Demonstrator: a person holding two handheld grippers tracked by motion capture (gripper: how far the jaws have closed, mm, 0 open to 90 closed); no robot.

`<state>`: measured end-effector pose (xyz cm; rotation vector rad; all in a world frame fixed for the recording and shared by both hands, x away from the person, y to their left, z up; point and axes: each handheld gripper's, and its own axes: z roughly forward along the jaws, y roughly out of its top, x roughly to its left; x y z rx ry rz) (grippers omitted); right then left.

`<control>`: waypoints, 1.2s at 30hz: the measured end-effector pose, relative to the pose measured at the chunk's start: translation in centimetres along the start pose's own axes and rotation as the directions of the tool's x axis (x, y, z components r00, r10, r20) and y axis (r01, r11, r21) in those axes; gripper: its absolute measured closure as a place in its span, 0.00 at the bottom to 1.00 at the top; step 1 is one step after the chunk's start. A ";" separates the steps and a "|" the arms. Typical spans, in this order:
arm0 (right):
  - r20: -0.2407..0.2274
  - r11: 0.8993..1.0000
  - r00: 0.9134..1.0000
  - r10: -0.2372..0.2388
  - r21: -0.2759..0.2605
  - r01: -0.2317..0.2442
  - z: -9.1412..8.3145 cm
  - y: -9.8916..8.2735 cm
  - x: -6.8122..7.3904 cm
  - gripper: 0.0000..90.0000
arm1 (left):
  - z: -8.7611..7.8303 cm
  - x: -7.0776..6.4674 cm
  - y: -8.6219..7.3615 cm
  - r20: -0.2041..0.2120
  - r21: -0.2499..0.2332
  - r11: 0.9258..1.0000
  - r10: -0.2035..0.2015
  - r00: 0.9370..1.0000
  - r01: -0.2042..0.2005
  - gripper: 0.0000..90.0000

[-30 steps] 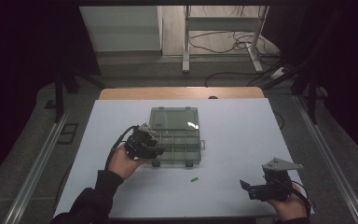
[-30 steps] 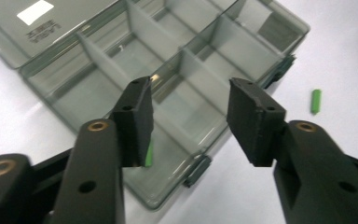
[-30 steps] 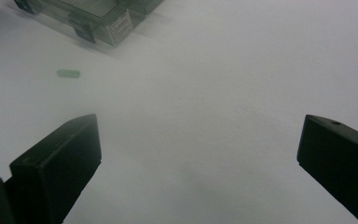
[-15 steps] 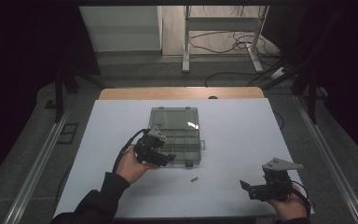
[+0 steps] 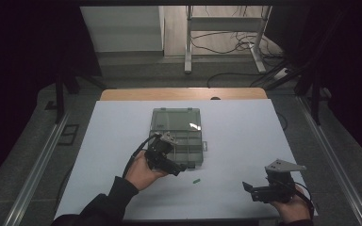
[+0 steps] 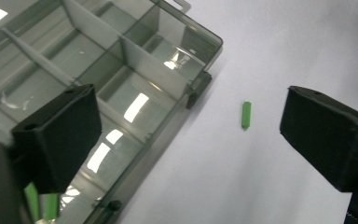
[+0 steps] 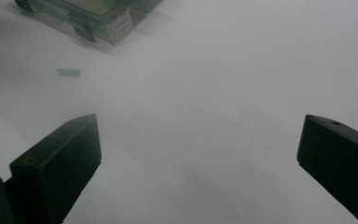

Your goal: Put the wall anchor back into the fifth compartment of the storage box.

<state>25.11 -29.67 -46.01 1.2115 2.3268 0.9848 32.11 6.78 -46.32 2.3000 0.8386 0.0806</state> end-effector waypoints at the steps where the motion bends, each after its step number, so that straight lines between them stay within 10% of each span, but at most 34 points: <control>1: 0.000 1.000 1.000 0.000 0.000 0.000 0.0 0.0 0.0 0.00 | 0.1 -0.2 0.0 0.000 0.003 1.000 0.003 1.000 -0.003 0.05; 18: 0.002 1.000 1.000 -0.003 0.006 0.003 0.0 0.0 0.0 0.00 | 3.1 -3.2 0.2 0.064 0.061 0.994 0.084 0.994 -0.088 0.05; 36: 0.005 1.000 1.000 -0.007 0.012 0.007 0.1 0.0 0.1 0.00 | 5.7 -4.3 0.2 0.114 0.166 0.971 0.153 0.982 -0.170 0.60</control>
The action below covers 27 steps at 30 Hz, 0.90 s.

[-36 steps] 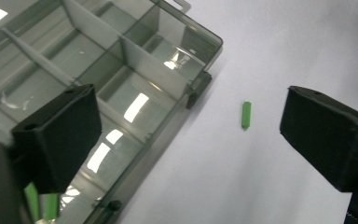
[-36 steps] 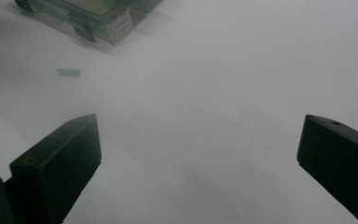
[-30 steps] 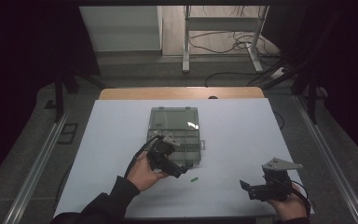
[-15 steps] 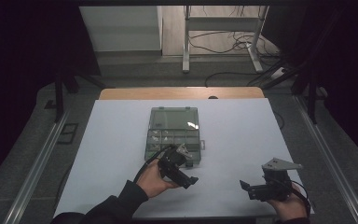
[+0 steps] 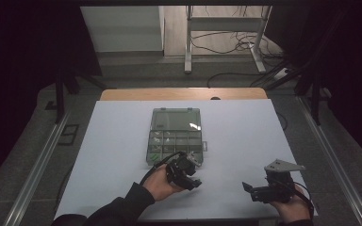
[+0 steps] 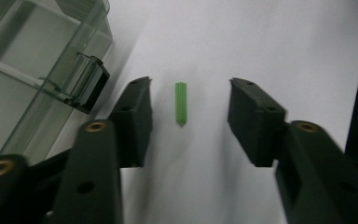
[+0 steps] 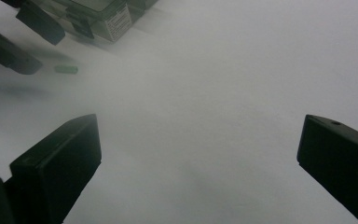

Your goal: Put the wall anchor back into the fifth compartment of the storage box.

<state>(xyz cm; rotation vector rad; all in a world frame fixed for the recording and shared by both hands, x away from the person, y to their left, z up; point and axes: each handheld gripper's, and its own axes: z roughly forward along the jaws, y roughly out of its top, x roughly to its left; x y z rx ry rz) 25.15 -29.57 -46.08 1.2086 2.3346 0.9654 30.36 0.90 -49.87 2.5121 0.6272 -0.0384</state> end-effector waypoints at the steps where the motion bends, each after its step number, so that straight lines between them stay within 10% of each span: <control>1: 0.000 1.000 1.000 0.000 0.000 0.000 0.0 0.0 0.0 0.00 | 0.1 0.0 0.0 0.002 0.001 1.000 0.000 1.000 0.000 0.63; 15: 0.000 1.000 1.000 -0.006 0.003 0.006 0.1 0.0 0.0 0.00 | 1.4 0.2 0.1 -0.028 0.058 0.998 0.035 0.999 -0.033 0.92; 27: -0.001 1.000 1.000 -0.008 0.004 0.008 0.0 0.0 0.0 0.00 | 0.3 0.7 0.1 0.001 0.030 1.000 0.001 1.000 -0.001 0.94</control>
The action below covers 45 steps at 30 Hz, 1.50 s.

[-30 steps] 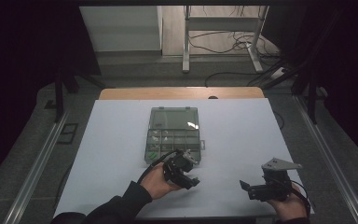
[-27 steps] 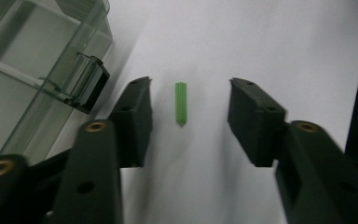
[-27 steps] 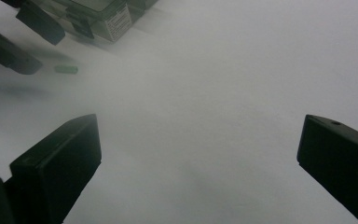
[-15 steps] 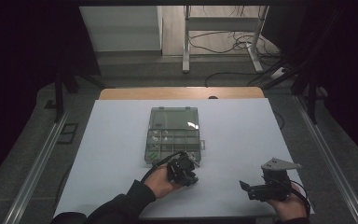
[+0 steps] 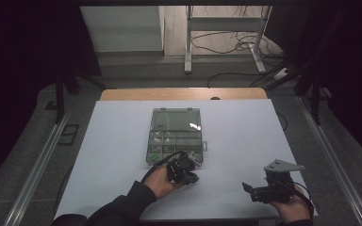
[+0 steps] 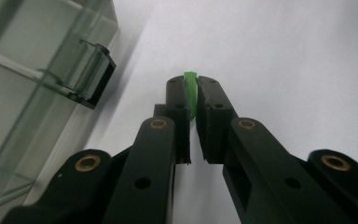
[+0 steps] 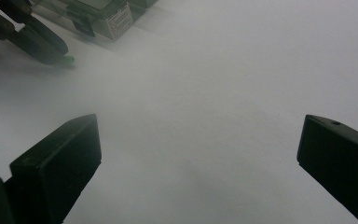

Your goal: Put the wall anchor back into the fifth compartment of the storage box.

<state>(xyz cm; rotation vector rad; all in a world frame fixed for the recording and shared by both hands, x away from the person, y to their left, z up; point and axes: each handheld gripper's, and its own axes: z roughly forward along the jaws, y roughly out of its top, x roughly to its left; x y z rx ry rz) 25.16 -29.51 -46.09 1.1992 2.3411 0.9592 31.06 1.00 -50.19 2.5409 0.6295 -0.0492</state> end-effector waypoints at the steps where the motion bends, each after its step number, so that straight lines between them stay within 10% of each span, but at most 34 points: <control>1: 0.000 1.000 1.000 0.001 -0.002 -0.001 0.0 0.0 0.0 0.00 | -0.2 0.0 0.0 -0.002 -0.006 1.000 -0.002 1.000 0.002 0.94; 45: -0.001 1.000 1.000 0.000 0.002 0.000 0.0 0.0 0.0 0.00 | -7.4 4.8 -3.3 -0.077 -0.121 0.982 -0.154 0.985 0.144 0.93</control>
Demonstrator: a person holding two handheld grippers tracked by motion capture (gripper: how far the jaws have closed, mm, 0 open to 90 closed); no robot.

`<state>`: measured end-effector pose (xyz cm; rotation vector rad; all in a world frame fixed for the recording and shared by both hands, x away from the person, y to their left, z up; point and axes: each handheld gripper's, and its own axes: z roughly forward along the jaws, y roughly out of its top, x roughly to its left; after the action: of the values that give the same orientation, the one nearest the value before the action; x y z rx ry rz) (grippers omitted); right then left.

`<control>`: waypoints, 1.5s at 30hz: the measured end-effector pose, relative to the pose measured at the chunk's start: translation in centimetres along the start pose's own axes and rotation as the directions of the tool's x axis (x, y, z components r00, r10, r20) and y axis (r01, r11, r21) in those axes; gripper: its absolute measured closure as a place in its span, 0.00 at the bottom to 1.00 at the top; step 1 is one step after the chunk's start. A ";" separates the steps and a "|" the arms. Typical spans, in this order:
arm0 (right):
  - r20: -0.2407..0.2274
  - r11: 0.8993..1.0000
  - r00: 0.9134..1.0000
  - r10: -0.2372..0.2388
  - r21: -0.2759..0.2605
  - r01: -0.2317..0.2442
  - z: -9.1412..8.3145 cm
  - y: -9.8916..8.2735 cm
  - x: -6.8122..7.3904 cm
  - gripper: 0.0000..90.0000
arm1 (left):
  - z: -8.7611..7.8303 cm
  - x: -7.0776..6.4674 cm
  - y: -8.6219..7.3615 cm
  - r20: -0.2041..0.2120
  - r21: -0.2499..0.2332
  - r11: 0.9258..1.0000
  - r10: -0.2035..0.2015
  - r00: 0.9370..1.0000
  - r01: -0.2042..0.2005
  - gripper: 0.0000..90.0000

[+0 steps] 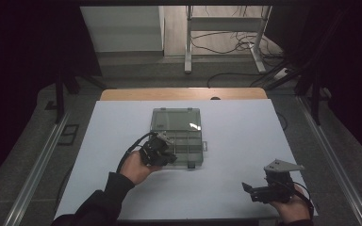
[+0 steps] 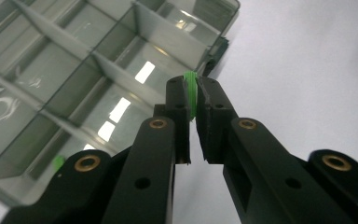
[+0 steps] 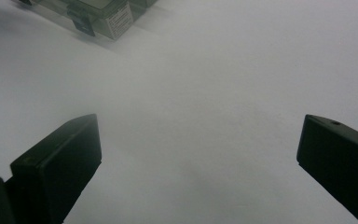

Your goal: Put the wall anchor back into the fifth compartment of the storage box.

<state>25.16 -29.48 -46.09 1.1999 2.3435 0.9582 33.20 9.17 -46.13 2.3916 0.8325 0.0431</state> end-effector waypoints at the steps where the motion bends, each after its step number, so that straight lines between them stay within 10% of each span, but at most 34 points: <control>1: 0.000 1.000 1.000 0.000 0.000 0.000 0.0 0.0 0.0 0.00 | -0.1 0.1 -0.1 0.000 -0.004 1.000 -0.008 1.000 0.008 0.93; 45: -0.008 1.000 1.000 -0.009 0.008 0.009 0.1 0.0 0.1 0.01 | -0.8 3.9 -3.1 -0.093 0.047 0.993 -0.103 0.990 0.108 0.89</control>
<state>25.17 -29.37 -46.12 1.1898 2.3592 0.9532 34.46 13.74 -47.81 2.4046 1.0125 0.0895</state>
